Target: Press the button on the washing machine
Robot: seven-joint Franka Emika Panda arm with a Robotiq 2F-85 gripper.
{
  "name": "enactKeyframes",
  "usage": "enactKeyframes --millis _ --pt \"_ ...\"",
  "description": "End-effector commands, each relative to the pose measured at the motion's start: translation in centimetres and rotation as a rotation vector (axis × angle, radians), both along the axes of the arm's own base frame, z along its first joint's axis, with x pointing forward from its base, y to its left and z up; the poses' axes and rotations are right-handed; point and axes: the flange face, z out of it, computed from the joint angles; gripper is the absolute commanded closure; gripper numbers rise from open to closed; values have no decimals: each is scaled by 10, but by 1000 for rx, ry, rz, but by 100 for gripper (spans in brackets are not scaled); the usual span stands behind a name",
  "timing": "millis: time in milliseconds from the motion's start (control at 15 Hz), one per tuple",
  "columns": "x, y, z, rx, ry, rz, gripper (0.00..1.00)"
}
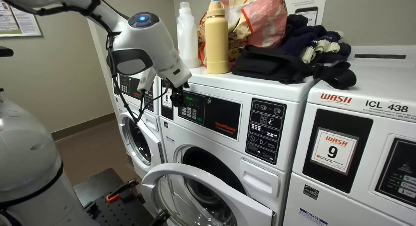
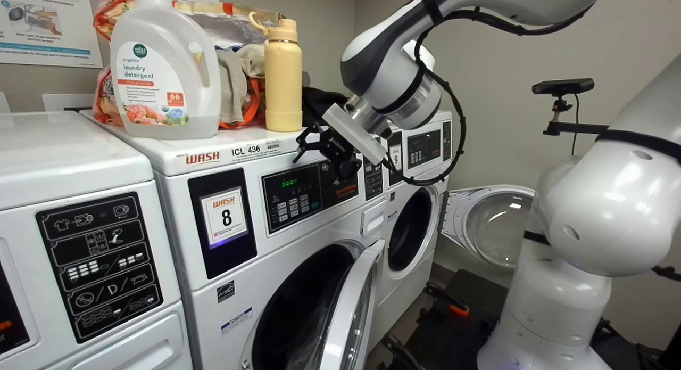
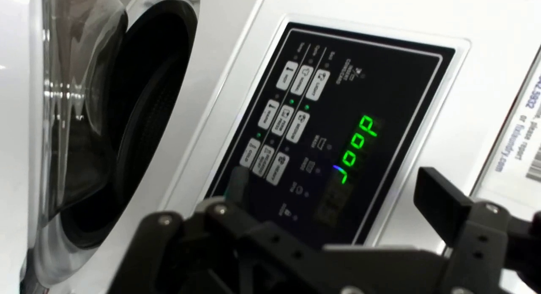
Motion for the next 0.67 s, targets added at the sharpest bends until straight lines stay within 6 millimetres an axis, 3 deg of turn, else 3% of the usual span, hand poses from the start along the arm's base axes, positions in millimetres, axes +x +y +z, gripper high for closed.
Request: enactKeyframes --millis 0,333,600 --pt "-3 20 -12 60 -3 -17 0" --pt "-12 41 -32 135 18 -41 0" --pt "-20 44 -44 128 9 -113 4"
